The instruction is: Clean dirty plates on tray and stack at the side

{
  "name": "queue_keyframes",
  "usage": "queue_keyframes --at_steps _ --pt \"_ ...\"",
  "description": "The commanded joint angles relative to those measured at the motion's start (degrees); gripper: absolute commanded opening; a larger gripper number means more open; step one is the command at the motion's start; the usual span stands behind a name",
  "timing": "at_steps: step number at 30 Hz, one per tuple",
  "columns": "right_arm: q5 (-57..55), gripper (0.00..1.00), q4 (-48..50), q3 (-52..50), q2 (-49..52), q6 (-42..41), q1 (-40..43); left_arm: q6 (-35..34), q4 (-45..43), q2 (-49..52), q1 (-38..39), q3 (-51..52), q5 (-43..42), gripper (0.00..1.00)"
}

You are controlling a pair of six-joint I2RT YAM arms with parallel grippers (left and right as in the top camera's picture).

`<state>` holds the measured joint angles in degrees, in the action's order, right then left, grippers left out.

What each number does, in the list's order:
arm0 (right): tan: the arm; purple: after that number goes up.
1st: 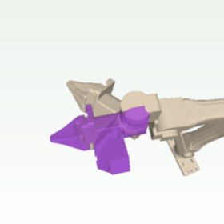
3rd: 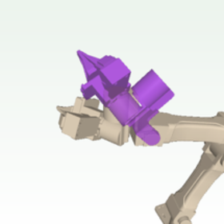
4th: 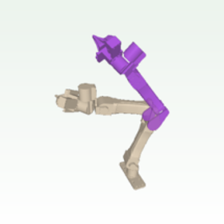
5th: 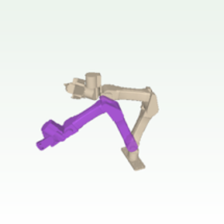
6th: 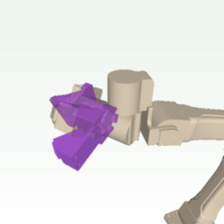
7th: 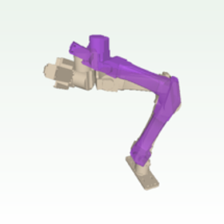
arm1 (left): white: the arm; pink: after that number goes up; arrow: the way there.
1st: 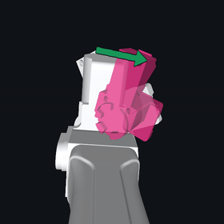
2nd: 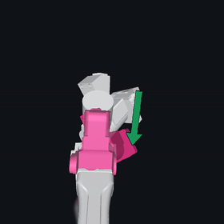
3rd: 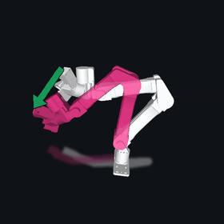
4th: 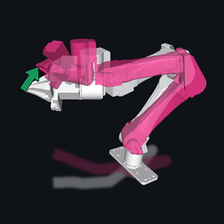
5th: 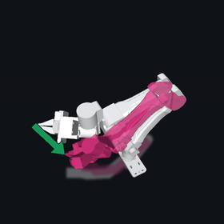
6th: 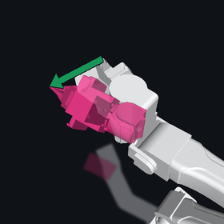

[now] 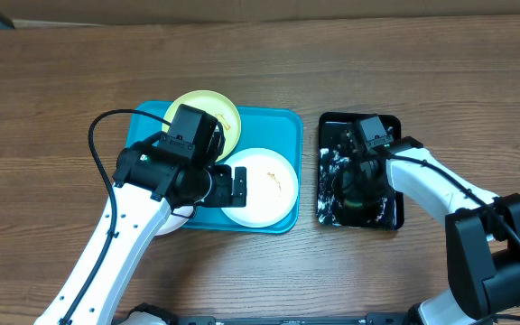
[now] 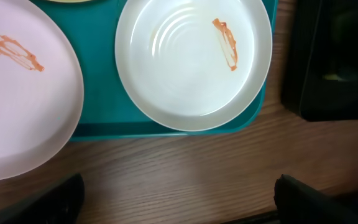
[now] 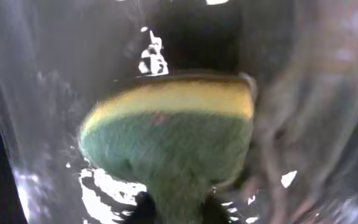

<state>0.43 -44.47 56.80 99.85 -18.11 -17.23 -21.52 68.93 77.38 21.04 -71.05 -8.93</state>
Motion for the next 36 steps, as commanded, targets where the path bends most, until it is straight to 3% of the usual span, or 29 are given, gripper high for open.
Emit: queue_keyframes --at_steps 1,9,14,16,18,22,25,28,29,30,31,32,36 --pt "-0.6 0.49 -2.7 4.4 -0.1 0.5 0.4 -0.3 0.0 -0.2 0.4 0.5 0.6 0.99" --pt "-0.6 0.62 -3.6 8.8 0.0 0.5 0.4 -0.3 0.0 -0.2 0.4 0.5 0.6 0.99" --pt "-0.6 0.61 -0.3 6.1 0.2 0.5 0.4 -0.3 0.1 -0.2 0.4 0.5 0.6 0.99" --pt "-0.6 0.52 1.3 4.4 0.2 0.5 0.4 -0.3 0.1 -0.2 0.4 0.5 0.6 0.99" --pt "-0.6 0.36 3.3 2.8 0.2 0.5 0.4 -0.3 0.0 -0.2 0.4 0.5 0.6 0.99" --pt "-0.7 0.30 8.6 -1.0 0.2 0.5 0.4 -0.3 0.1 -0.2 0.4 0.5 0.6 0.99" --pt "-1.0 0.09 13.2 -3.7 0.2 0.5 0.4 -0.3 0.1 -0.2 0.4 0.5 0.6 0.99" --pt "-1.0 0.09 14.7 -4.5 0.2 0.5 0.4 -0.3 0.1 -0.2 0.4 0.5 0.6 0.99" --pt "-1.0 0.10 14.7 -4.5 0.2 0.5 0.4 -0.3 0.1 -0.2 0.4 0.5 0.6 0.99" --pt "-1.0 0.19 14.9 -4.4 0.2 0.5 0.4 -0.3 0.0 -0.2 0.4 0.5 0.6 0.99" --pt "-1.0 0.38 14.8 -4.1 0.1 0.5 0.4 -0.3 0.0 -0.2 0.4 0.5 0.6 1.00" --pt "-0.9 0.49 14.5 -3.3 0.1 0.5 0.5 -0.3 0.0 -0.2 0.4 0.5 0.6 1.00" --pt "1.5 0.61 8.4 3.6 -1.4 0.5 1.0 -0.3 0.0 -0.2 0.4 0.5 1.5 1.00"
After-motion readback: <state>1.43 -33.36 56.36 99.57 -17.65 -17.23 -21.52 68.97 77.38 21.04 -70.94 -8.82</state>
